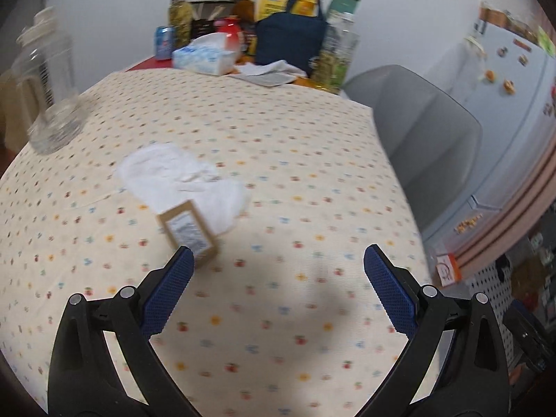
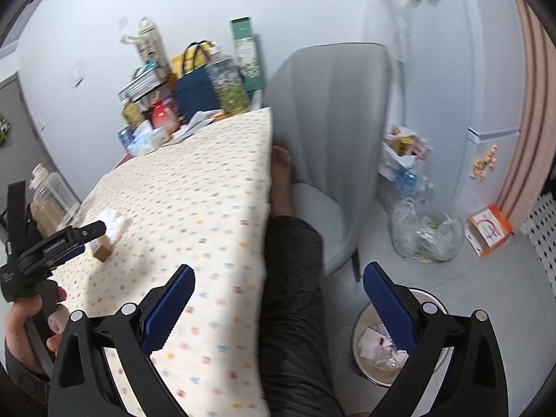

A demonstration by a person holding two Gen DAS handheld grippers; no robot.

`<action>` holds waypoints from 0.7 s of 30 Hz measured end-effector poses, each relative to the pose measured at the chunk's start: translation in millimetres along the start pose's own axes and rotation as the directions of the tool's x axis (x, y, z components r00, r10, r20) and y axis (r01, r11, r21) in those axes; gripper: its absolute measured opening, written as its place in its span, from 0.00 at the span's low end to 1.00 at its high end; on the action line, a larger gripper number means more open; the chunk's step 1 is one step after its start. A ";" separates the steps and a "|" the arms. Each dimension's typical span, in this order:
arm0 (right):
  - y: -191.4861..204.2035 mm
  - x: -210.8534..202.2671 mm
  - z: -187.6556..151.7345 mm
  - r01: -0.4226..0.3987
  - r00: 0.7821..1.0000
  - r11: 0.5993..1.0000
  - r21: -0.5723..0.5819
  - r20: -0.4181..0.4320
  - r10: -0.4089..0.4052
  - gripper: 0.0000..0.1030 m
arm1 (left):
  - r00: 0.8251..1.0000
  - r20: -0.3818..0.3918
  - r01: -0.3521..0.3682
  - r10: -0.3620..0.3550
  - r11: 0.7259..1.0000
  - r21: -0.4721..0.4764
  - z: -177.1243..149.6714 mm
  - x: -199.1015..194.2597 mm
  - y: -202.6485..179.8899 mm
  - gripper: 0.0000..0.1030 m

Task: Collect trash
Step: 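Move both tools back toward the table, then grasp the small cardboard box with the left tool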

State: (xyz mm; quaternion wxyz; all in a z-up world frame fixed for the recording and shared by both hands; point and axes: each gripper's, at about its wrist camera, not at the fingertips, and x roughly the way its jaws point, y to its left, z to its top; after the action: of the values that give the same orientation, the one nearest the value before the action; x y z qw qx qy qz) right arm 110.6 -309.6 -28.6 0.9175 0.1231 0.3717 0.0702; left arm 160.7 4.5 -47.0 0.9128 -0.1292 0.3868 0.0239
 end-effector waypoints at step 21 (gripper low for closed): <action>100.3 34.6 7.0 -0.122 0.992 0.986 -0.110 -0.052 0.117 0.92 | 0.993 -0.051 -0.110 0.104 0.985 -0.136 3.0 36.6 68.3 0.40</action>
State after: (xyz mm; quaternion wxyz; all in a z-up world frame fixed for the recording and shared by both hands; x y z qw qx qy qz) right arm 136.4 -207.0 -18.9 0.9084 0.0917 0.3799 0.1489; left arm 178.6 69.1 -85.9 0.8903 -0.1719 0.4104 0.0970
